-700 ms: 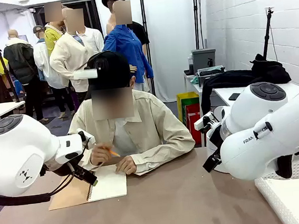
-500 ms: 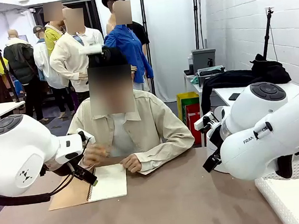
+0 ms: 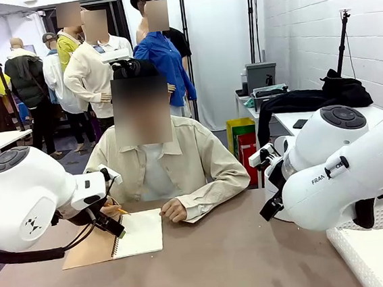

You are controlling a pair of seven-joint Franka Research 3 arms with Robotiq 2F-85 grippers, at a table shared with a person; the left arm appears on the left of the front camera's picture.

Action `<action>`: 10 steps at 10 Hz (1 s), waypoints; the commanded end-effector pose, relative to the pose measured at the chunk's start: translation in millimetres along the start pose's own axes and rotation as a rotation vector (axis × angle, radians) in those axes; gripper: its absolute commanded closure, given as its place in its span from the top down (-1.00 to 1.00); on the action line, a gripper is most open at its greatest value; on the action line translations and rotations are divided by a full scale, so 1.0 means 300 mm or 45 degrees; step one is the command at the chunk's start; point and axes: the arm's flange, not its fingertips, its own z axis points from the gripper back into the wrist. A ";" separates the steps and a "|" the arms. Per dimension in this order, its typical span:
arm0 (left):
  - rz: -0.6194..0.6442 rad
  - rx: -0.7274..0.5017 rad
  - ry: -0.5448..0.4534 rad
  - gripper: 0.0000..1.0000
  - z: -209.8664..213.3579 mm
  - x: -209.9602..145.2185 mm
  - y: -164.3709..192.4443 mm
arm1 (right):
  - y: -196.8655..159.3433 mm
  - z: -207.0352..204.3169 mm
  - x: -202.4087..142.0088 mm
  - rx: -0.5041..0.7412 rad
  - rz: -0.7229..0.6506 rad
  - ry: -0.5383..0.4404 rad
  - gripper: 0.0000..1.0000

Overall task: Sort the paper based on its condition.
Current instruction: If a person hands you a paper, place it in the Organizing basket , and if it's crumpled, put it in the Trash can.

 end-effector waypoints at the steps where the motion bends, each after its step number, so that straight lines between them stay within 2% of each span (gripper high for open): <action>1: 0.001 0.000 0.000 1.00 0.000 0.000 0.001 | 0.000 0.000 0.000 0.000 0.000 0.000 1.00; 10: 0.001 0.000 0.000 1.00 0.000 0.000 0.001 | 0.000 0.000 0.000 0.000 0.000 0.000 1.00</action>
